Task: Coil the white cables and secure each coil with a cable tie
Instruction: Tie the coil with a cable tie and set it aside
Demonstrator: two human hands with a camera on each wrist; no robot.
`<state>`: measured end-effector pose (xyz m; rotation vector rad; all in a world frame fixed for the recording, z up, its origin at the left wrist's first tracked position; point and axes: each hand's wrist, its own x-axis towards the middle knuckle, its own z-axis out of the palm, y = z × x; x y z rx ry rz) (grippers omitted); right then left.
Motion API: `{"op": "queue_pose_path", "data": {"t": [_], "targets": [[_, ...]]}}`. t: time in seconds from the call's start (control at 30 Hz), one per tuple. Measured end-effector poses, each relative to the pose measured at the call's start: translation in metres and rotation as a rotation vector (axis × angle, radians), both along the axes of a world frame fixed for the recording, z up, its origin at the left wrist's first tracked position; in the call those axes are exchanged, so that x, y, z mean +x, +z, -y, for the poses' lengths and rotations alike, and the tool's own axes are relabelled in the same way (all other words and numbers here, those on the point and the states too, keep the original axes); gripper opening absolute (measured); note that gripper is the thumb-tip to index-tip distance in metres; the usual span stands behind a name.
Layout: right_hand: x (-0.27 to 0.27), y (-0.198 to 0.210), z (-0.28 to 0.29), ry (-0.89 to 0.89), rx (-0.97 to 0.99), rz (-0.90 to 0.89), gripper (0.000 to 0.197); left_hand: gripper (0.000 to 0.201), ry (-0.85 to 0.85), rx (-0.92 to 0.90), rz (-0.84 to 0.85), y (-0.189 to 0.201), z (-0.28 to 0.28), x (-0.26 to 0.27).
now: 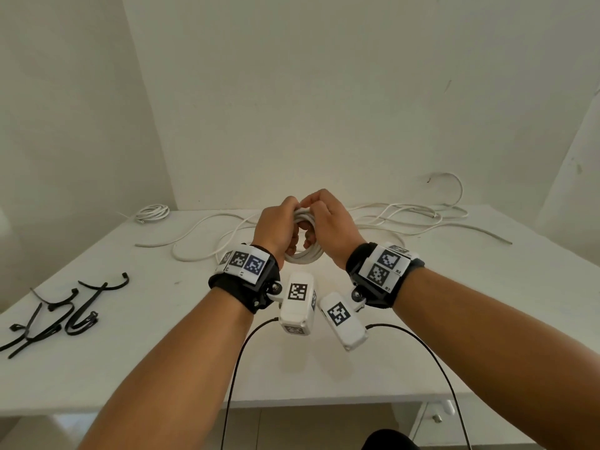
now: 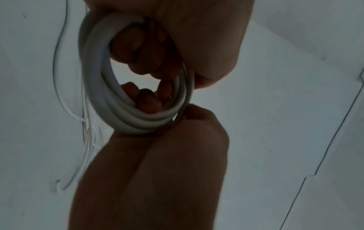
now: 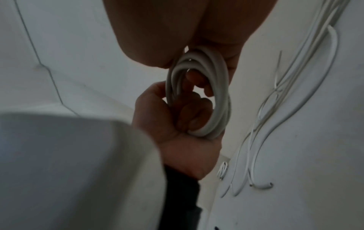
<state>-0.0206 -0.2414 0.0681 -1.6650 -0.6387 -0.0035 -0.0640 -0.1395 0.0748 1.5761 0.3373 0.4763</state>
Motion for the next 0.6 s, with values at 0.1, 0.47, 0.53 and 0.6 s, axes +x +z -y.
{"op": "queue_pose_path", "data": {"t": [0.1, 0.47, 0.53, 0.6], "targets": [[0.0, -0.003, -0.004, 0.04, -0.02, 0.016, 0.028, 0.038, 0.052, 0.072, 0.024, -0.003, -0.002, 0.001], [0.002, 0.001, -0.001, 0.161, 0.016, 0.021, 0.024, 0.044, -0.385, -0.224, -0.116, 0.0, -0.022, -0.006], [0.003, 0.001, -0.001, 0.157, -0.041, 0.066, 0.021, 0.053, -0.46, -0.318, -0.151, -0.002, -0.026, -0.008], [0.002, 0.003, -0.005, 0.175, -0.077, 0.103, 0.019, 0.055, -0.434, -0.353, -0.124, -0.004, -0.027, -0.011]]}}
